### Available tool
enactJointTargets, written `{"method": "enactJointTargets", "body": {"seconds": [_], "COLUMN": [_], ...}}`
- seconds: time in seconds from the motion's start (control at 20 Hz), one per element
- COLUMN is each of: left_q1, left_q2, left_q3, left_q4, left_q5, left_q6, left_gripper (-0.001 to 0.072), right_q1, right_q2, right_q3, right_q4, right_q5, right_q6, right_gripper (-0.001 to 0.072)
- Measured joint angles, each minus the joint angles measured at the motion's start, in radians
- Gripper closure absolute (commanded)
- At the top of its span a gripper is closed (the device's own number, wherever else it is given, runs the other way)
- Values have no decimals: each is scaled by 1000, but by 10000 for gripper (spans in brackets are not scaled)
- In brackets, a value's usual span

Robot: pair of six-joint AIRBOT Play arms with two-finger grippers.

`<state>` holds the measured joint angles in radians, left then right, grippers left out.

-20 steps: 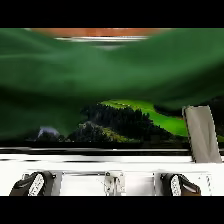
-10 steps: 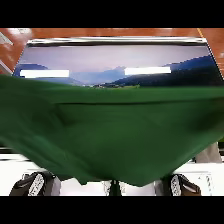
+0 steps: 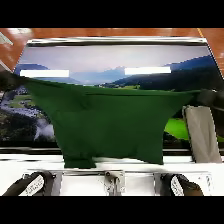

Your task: Fold the shirts.

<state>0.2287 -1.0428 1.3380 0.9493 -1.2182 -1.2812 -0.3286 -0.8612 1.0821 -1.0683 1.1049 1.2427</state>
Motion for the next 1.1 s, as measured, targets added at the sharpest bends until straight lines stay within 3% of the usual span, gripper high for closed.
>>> {"method": "enactJointTargets", "body": {"seconds": [0.35,0.55,0.8,1.1], "left_q1": [-159,-199,-212,-123], "left_q2": [-310,-420,-526,-531], "left_q3": [-35,-37,-38,16], "left_q4": [-32,-34,-31,67], "left_q5": [452,621,644,326], "left_q6": [92,102,107,110], "left_gripper": [673,672,672,673], "right_q1": [301,364,380,293], "right_q2": [-397,-550,-632,-590], "right_q3": [-38,-41,-42,-42], "right_q4": [14,27,44,6], "right_q5": [-692,-953,-986,-702], "right_q6": [-28,-31,-7,23], "right_gripper": [653,653,652,653]}}
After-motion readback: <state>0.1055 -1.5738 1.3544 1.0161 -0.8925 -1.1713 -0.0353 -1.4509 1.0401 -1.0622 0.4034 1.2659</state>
